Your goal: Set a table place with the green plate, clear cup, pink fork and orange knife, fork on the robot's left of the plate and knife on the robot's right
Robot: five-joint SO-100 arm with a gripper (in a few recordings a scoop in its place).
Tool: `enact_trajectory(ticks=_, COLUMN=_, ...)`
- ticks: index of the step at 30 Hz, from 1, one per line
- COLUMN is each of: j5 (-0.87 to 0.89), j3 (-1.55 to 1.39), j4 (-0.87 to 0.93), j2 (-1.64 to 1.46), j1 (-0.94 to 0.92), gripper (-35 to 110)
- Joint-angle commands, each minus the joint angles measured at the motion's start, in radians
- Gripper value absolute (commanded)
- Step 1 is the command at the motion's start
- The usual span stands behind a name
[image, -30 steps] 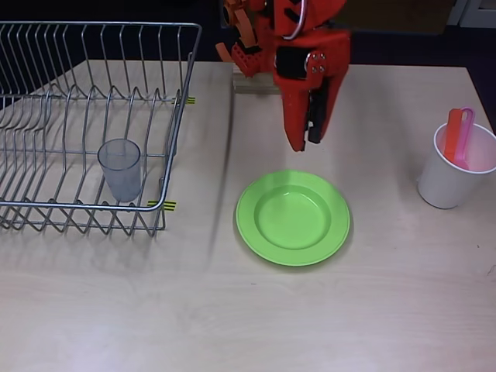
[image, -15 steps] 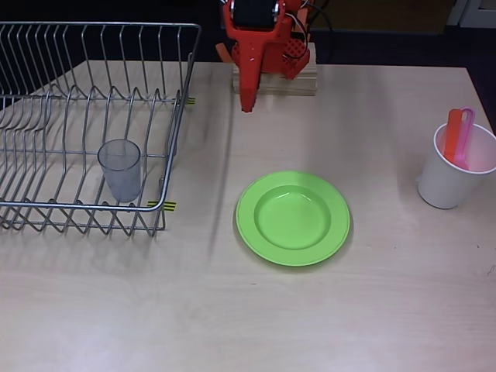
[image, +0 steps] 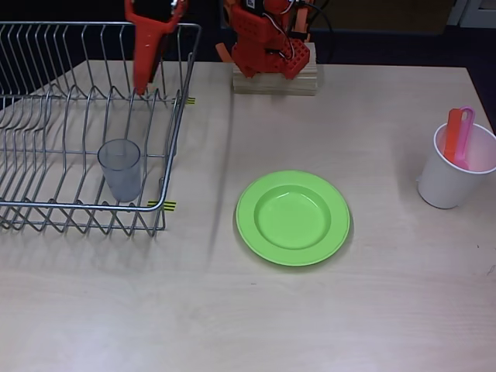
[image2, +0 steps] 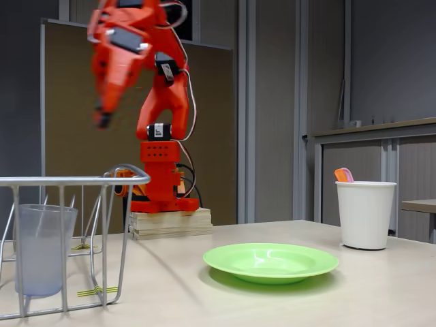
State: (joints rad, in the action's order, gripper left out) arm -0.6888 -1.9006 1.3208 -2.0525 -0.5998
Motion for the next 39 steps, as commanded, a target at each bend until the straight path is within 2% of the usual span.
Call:
enact_trajectory(ticks=1, j5=-0.017, j3=0.132, j4=0.018, j2=0.129, j1=-0.077, gripper=35)
enact_trajectory(ticks=10, j5=-0.044, j3=0.279, j4=0.003, j2=0.479, j1=-0.097, gripper=56)
enact_trajectory(ticks=20, j5=0.000, j3=0.293, j4=-0.015, j2=0.673, j1=-0.100, gripper=62)
enact_trajectory(ticks=32, j5=0.014, j3=0.430, j4=0.005, j2=0.811, j1=-0.123, gripper=58)
enact_trajectory(ticks=39, j5=0.057, j3=0.440, j4=0.002, j2=0.828, j1=-0.123, gripper=45)
